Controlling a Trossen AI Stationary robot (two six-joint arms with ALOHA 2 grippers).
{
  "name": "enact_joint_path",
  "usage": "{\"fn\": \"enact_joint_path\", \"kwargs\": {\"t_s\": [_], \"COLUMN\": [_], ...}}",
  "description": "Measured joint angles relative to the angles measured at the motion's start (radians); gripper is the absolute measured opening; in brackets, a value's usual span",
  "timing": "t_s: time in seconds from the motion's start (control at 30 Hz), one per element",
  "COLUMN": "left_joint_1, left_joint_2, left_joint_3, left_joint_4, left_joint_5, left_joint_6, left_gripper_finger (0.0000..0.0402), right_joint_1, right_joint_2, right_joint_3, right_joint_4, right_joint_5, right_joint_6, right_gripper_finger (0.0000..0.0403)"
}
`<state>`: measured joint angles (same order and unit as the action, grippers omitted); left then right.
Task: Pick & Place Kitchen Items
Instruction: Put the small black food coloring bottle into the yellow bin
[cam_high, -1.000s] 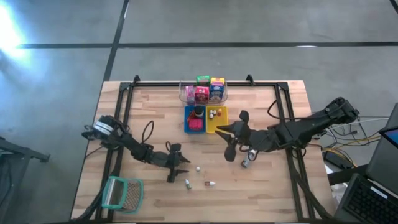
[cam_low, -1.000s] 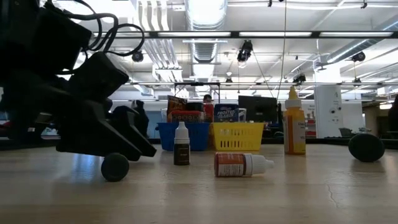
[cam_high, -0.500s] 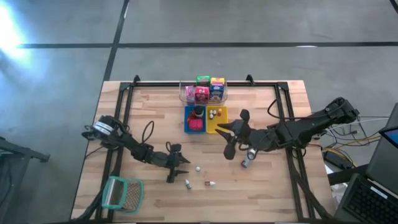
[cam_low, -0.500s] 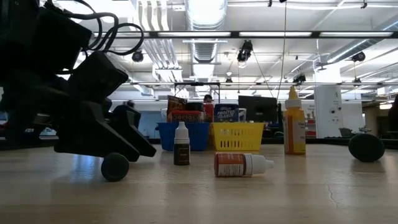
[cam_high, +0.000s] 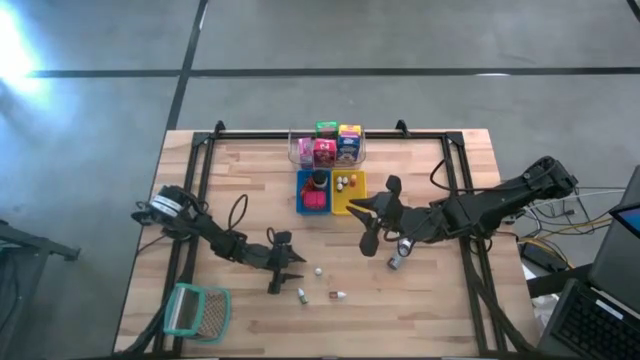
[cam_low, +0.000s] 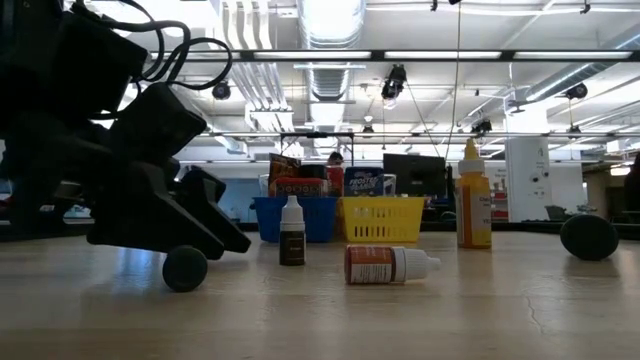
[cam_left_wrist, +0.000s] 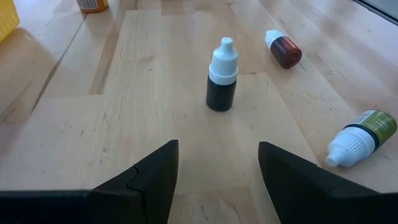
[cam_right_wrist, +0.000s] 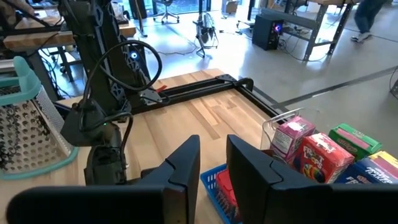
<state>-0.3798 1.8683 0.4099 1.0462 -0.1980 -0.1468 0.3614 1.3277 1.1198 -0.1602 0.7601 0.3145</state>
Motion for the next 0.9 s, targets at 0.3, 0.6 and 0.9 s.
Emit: {"fn": "enact_joint_path", "kwargs": {"t_s": [0.3, 0.6, 0.9], "left_joint_1": [0.0, 0.0, 0.0], "left_joint_2": [0.0, 0.0, 0.0], "left_joint_3": [0.0, 0.0, 0.003], "left_joint_4": [0.0, -0.002, -0.017], "left_joint_5": [0.002, 0.028, 0.029], "left_joint_6": [0.01, 0.013, 0.013], "left_gripper_finger": [0.0227, 0.0227, 0.0227], "right_joint_1": [0.0, -0.001, -0.002], "right_joint_2": [-0.009, -0.018, -0.021], "right_joint_3": [0.003, 0.027, 0.088], "right_joint_4": [0.0, -0.001, -0.025], "right_joint_5": [0.0, 0.0, -0.001], "right_joint_6": [0.007, -0.027, -0.026], "right_gripper_finger": [0.0106, 0.0126, 0.0141]}}
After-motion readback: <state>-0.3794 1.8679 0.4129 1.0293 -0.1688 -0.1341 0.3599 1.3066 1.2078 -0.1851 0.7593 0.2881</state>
